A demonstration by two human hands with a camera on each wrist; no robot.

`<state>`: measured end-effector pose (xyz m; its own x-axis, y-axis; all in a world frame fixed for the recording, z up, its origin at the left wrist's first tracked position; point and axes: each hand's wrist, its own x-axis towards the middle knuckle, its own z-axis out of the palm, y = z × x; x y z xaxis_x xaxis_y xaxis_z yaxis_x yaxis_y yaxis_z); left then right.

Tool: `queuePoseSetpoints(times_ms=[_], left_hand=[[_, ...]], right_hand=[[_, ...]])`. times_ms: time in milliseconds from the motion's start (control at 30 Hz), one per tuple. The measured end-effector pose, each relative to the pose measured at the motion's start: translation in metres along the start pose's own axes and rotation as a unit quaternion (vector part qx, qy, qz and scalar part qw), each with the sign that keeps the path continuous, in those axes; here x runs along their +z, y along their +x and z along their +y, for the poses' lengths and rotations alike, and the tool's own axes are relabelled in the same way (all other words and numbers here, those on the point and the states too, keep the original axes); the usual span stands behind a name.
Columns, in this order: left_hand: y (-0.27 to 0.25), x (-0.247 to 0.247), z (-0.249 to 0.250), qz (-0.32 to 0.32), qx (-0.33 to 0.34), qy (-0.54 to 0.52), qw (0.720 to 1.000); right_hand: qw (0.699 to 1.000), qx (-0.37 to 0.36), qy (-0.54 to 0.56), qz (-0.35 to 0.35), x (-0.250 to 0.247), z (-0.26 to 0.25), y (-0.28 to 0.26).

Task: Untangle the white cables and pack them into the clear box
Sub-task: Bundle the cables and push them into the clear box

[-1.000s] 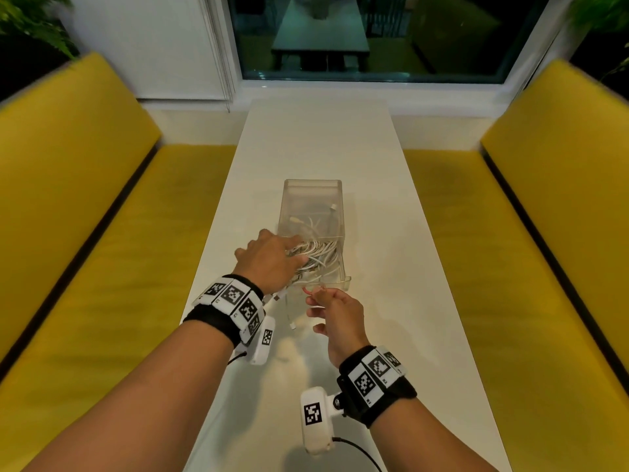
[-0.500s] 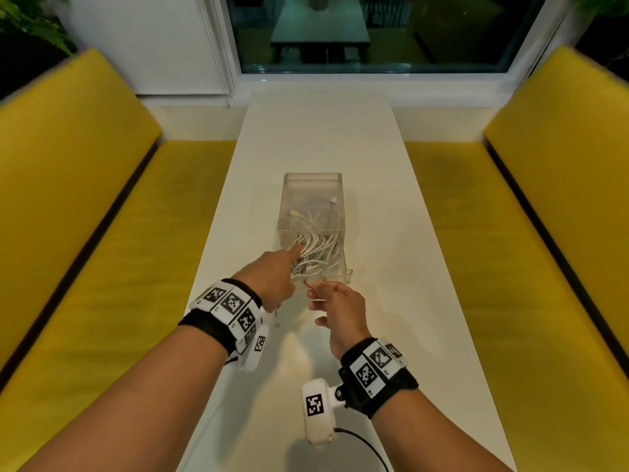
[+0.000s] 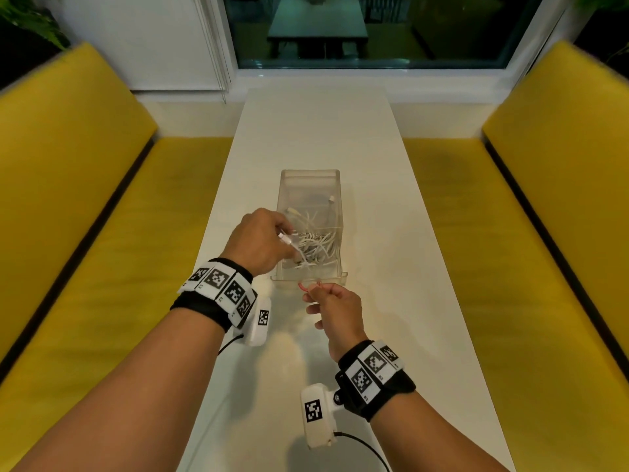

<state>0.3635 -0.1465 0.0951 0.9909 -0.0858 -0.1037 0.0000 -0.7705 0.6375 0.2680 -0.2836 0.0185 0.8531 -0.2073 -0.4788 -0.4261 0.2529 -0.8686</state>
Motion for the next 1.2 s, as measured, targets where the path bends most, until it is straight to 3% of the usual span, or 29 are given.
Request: queuePoseSetpoints(times_ms=[167,267,467,567,633,700,833,900,1067,1200], left_hand=[[0.012,0.017,0.006,0.008,0.028,-0.145,0.989],[0.015,0.037,0.008,0.071,0.048,-0.15,0.985],[0.007,0.057,0.012,0.165,0.027,-0.218,0.961],[0.005,0.06,0.009,0.2,-0.01,-0.204,0.958],[0.004,0.065,0.008,0.21,0.002,-0.142,0.967],[0.0,0.069,0.008,0.207,0.054,-0.095,0.972],[-0.003,0.075,0.012,0.191,0.137,-0.114,0.965],[-0.003,0.076,0.015,0.189,0.135,-0.135,0.963],[0.0,0.073,0.017,0.21,0.028,-0.253,0.944],[0.002,0.069,0.015,0.14,0.087,-0.149,0.975]], right_hand=[[1.0,-0.006,-0.008,0.001,0.001,0.001,0.0],[1.0,-0.003,-0.016,0.005,0.002,0.002,0.001],[1.0,-0.001,-0.024,0.016,0.002,0.002,0.002],[1.0,0.0,-0.023,0.014,0.001,0.001,0.002],[1.0,0.0,-0.02,0.015,0.001,0.001,0.002],[1.0,-0.003,-0.016,0.014,0.001,0.001,0.002],[1.0,-0.005,-0.011,0.011,0.001,0.001,0.001],[1.0,-0.005,-0.009,0.012,0.0,0.001,0.001],[1.0,-0.009,-0.017,0.023,0.001,0.0,0.002],[0.999,-0.001,-0.02,0.025,0.001,-0.001,0.001]])
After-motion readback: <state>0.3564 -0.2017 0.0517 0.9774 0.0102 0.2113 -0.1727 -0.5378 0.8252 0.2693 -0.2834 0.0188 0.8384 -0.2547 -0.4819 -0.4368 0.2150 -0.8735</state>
